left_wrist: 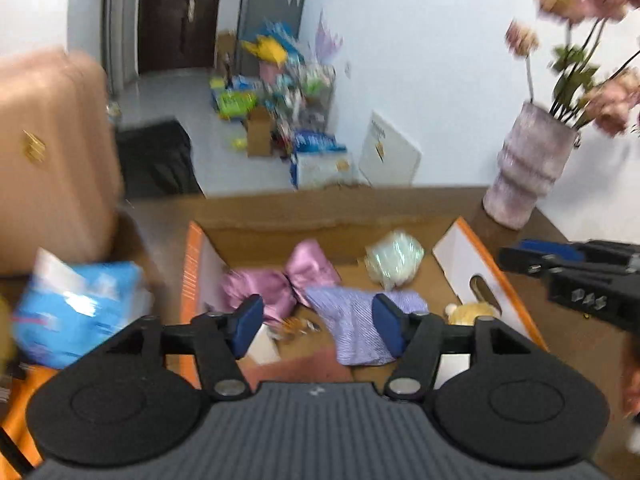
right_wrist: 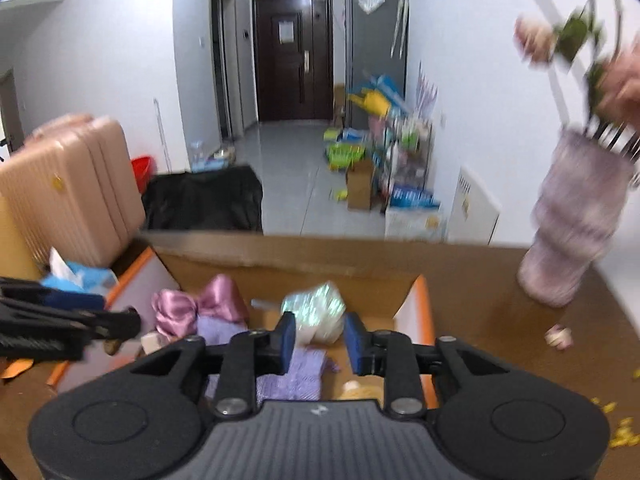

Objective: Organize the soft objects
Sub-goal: 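Open both tools to drop the pouch into the box, then withdraw both tools from the box back over the table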

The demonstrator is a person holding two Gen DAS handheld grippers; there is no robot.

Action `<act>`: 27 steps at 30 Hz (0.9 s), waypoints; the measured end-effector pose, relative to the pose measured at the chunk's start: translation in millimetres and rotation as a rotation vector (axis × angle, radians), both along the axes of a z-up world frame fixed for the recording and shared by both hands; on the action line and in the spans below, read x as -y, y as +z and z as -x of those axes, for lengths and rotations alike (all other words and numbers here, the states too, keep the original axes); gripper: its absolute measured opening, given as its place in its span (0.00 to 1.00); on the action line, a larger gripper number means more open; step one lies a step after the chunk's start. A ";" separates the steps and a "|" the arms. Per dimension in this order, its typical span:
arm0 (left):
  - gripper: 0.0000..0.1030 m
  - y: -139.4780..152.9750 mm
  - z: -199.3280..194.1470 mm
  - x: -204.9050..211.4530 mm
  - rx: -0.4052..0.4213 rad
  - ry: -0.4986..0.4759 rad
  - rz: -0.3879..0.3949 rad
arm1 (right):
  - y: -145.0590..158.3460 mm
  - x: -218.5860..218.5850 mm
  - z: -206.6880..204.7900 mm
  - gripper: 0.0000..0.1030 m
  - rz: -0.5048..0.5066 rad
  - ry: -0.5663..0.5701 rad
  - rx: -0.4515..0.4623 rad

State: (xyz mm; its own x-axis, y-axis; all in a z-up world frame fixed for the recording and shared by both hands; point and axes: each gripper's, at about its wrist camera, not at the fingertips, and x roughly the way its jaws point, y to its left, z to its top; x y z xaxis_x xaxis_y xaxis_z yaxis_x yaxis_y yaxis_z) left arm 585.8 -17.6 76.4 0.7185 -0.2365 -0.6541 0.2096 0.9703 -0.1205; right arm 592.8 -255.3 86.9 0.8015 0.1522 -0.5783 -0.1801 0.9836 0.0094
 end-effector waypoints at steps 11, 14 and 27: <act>0.75 81.5 110.4 -23.9 0.196 0.051 -0.091 | 79.9 14.0 113.4 0.54 0.043 0.051 0.134; 0.76 93.5 131.8 -21.3 0.230 0.046 -0.088 | 87.6 9.5 133.9 0.55 0.040 0.066 0.166; 0.88 33.9 318.1 -34.7 0.558 0.117 -0.181 | 32.5 5.4 289.9 0.70 -0.036 0.149 0.357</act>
